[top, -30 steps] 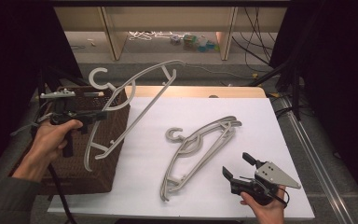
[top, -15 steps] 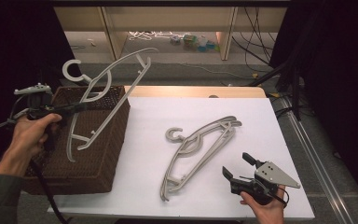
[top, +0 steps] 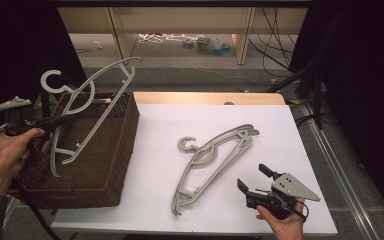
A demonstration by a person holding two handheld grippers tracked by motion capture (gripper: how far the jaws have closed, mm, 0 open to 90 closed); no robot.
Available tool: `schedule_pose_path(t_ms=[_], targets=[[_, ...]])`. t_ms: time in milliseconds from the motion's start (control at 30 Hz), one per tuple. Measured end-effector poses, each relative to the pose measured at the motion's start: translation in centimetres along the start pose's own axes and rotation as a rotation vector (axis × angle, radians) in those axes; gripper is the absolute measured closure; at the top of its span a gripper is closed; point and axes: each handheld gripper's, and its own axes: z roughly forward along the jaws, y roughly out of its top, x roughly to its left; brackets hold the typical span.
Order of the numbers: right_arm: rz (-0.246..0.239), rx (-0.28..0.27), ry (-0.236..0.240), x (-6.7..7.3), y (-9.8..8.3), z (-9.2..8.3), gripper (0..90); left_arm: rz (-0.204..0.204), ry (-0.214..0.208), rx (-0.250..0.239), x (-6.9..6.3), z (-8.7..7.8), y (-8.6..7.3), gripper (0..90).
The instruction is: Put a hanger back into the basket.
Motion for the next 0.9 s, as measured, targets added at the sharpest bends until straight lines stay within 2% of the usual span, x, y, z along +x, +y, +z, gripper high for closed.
schedule_pose_path(t_ms=[267,467,533,667,767,900], targets=[[0.002,-0.008,0.007,-0.1,-0.1,0.1,16.0,0.026,0.011,-0.007,1.7,-0.6,-1.4,81.8],[0.001,-0.012,0.013,-0.1,-0.1,0.2,15.9,0.061,0.024,0.013,2.5,-1.1,-2.1,81.8],[0.004,-0.021,0.013,0.0,-0.1,0.2,16.0,0.058,0.029,0.024,2.8,-1.2,-2.4,81.8],[-0.001,0.0,0.001,0.0,0.0,0.0,15.9,0.057,0.045,0.049,3.5,-1.3,-3.0,81.8],[0.013,-0.017,0.015,0.0,-0.1,0.2,15.9,0.061,0.05,0.067,3.8,-1.2,-3.5,81.8],[0.009,-0.004,0.012,0.0,-0.1,0.1,15.9,0.051,0.051,0.073,4.3,-1.2,-4.3,81.8]])
